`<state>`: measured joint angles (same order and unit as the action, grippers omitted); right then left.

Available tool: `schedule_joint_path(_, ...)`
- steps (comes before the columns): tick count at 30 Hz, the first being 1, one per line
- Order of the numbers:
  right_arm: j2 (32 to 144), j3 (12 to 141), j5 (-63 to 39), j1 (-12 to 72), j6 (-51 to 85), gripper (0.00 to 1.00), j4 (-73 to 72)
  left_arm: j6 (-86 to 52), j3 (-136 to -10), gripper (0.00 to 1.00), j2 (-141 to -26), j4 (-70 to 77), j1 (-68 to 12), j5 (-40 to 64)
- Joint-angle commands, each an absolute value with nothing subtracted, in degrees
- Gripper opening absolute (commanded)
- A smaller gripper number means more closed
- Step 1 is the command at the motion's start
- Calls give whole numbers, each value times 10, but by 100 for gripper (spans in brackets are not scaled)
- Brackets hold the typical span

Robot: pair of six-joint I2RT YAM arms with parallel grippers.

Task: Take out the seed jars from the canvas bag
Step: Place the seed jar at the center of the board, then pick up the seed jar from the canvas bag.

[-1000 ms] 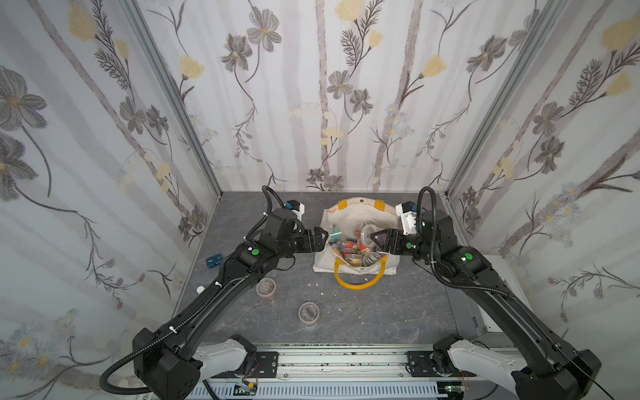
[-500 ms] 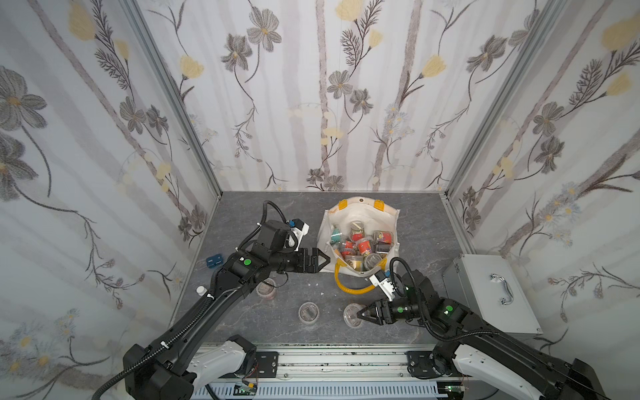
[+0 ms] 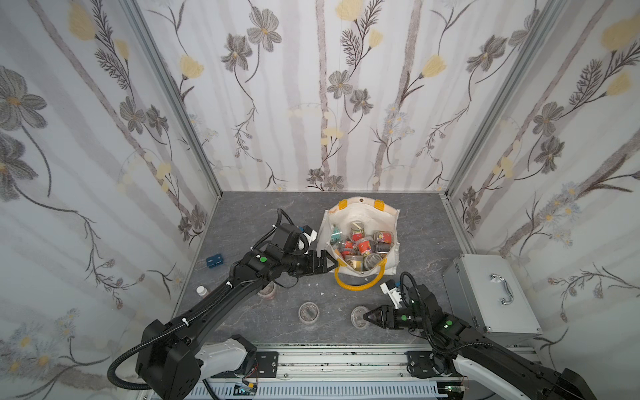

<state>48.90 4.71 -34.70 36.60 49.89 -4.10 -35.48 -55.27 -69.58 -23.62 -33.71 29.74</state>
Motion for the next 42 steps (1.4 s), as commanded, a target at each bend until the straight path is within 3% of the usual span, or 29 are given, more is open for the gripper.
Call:
schedule_joint_path(1, 494, 34, -364, 331, 524, 56, -96, -409, -561, 99, -700, -171, -337, 212)
schedule_joint_path(11, 640, 37, -447, 300, 497, 63, -133, -420, -590, 99, -712, -172, -313, 193)
schedule_joint_path(19, 593, 46, -420, 266, 473, 75, -55, -414, -592, 99, -706, -179, -302, 186)
schedule_joint_path(24, 553, 78, -391, 254, 442, 77, 34, -391, -607, 99, -704, -194, -298, 186)
schedule_joint_path(33, 486, 309, -296, 255, 370, 77, 284, -266, -670, 100, -738, -304, -311, 108)
schedule_joint_path(42, 663, 637, -153, 283, 317, 78, 369, -221, -667, 98, -747, -333, -345, 51)
